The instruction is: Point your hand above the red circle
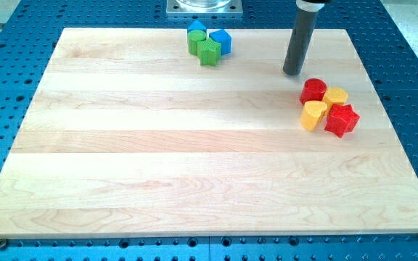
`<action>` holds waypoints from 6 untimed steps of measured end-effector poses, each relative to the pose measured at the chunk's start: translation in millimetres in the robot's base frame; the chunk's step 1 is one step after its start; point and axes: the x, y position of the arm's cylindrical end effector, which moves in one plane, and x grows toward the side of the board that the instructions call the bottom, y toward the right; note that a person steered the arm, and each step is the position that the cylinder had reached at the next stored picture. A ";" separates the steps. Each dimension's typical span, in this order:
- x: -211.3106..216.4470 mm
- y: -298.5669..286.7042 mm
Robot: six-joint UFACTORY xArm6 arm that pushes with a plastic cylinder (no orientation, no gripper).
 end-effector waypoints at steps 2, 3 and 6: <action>2.3 0.0; -6.6 5.0; -1.0 80.1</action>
